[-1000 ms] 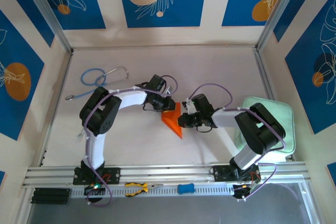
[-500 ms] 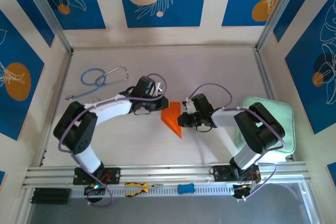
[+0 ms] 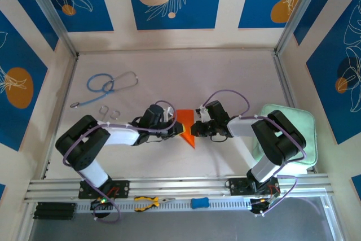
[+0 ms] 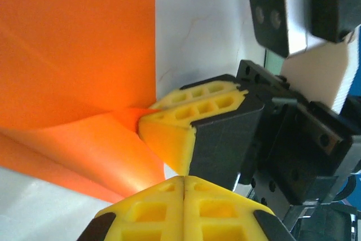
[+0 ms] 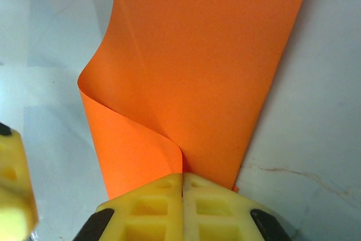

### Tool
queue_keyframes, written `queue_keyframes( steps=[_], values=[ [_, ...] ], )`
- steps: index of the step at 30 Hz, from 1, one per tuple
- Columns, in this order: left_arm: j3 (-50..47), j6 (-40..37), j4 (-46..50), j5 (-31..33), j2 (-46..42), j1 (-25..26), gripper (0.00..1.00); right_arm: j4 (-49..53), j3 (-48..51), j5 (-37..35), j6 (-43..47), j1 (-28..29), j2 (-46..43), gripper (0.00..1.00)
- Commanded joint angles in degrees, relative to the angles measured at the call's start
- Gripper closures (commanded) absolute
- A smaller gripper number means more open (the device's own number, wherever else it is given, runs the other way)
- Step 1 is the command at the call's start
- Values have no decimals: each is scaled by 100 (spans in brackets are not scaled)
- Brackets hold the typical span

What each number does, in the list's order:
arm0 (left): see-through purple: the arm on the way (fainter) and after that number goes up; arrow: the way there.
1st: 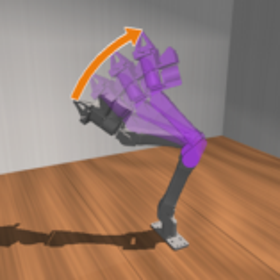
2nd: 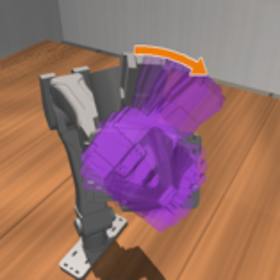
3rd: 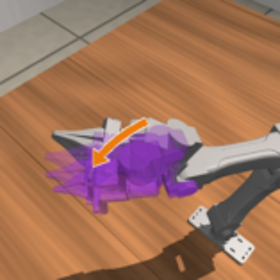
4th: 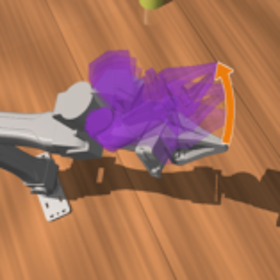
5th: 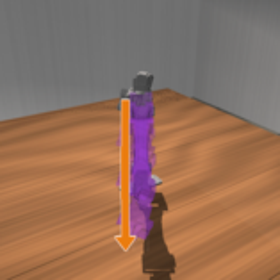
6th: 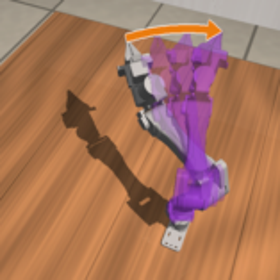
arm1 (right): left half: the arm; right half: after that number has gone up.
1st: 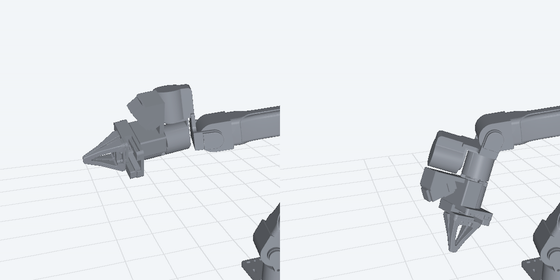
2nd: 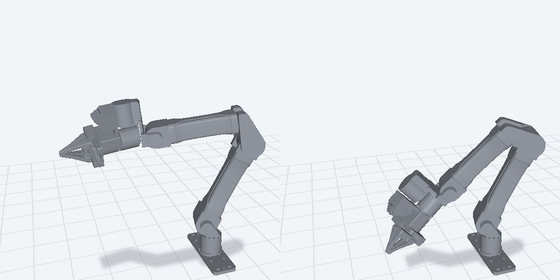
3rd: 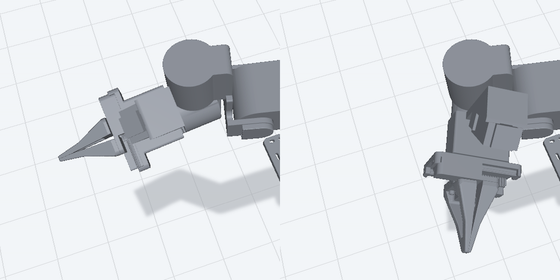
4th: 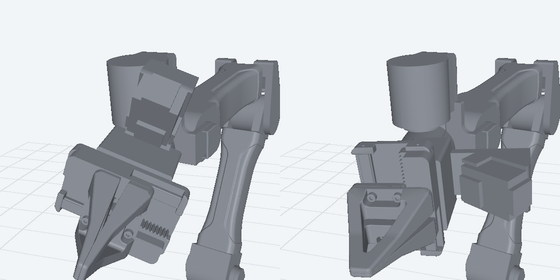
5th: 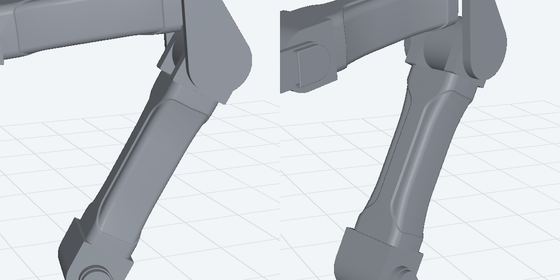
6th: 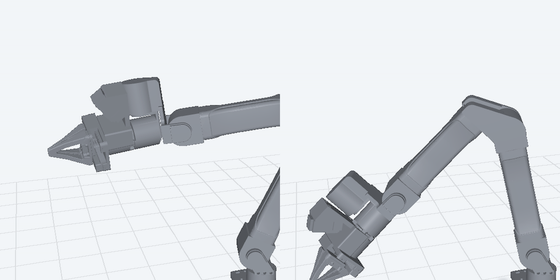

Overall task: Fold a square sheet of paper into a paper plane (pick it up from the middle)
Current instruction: Third fold the triangle at the center of the table.

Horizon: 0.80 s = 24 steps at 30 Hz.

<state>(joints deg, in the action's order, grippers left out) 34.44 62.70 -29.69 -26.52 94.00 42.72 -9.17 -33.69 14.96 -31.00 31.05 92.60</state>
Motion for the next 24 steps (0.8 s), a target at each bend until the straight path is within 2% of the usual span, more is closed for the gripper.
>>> queue_keyframes(
  steps=[1, 24],
  values=[
    [-124, 263, -579, 2, 166, 60, 100, 252, -48, -107, -11, -19, 126, 98],
    [20, 115, -644, -20, 592, 83, 100, 297, -43, -99, 33, -9, 114, 98]
  ],
)
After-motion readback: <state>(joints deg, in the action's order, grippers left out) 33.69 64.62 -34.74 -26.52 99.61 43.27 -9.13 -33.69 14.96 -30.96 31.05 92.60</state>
